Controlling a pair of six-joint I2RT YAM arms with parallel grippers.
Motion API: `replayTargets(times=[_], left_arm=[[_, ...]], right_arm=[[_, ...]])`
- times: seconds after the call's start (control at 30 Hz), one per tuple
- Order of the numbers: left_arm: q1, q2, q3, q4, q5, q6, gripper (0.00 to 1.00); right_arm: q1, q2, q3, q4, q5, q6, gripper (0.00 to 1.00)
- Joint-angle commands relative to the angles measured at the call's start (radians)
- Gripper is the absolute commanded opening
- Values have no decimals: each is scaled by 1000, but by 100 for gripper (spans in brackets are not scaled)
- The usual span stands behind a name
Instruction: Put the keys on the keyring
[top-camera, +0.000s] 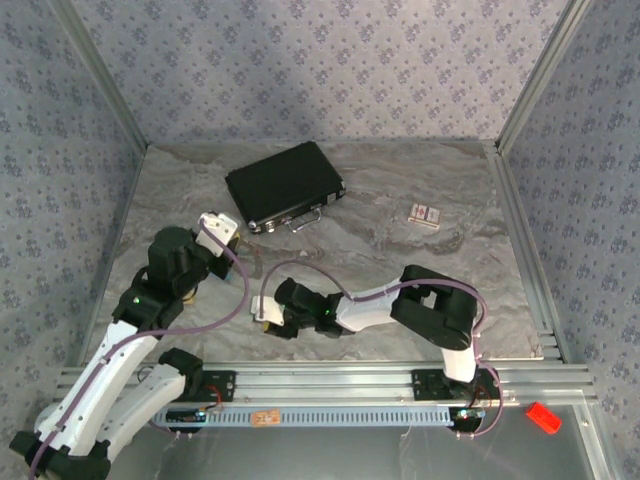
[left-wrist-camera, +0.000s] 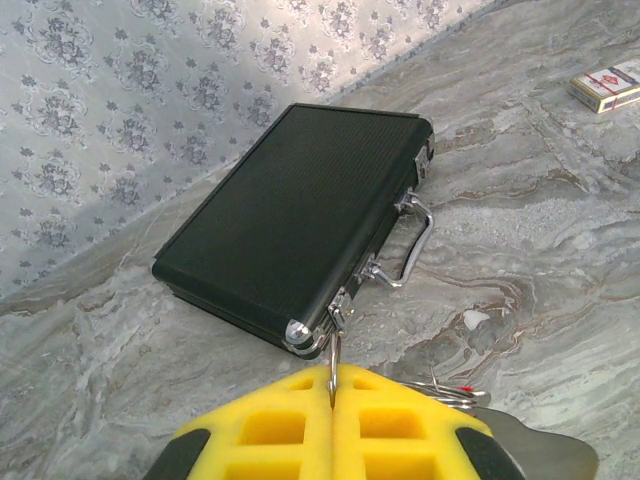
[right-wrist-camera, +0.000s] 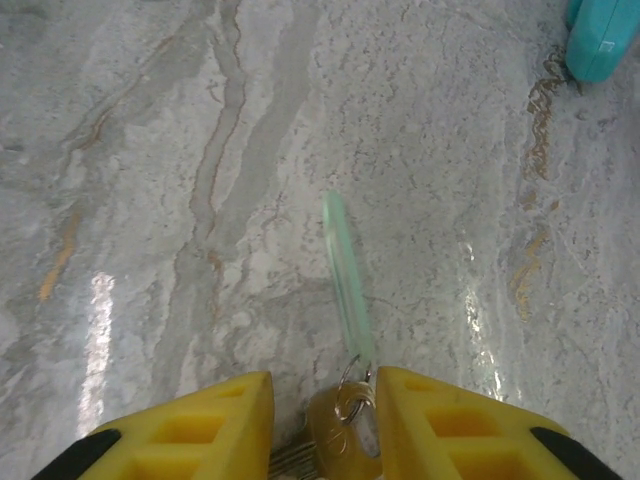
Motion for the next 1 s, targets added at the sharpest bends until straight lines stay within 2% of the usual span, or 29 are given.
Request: replayTargets(times=[0.0, 0.57, 0.8, 0.97], left_arm=[[4, -15, 1, 32, 34, -11, 0], [4, -16, 12, 20, 54, -5, 0], [5, -19, 13, 7, 76, 7, 0], [3, -4, -1, 24, 147, 17, 0]], right_arm=[[5, 23, 30, 25, 45, 1, 30], [6, -15, 11, -2, 55, -26, 0], [-22, -232, -101, -132, 5, -35, 0], [-60, -438, -239, -250, 2, 26, 0]])
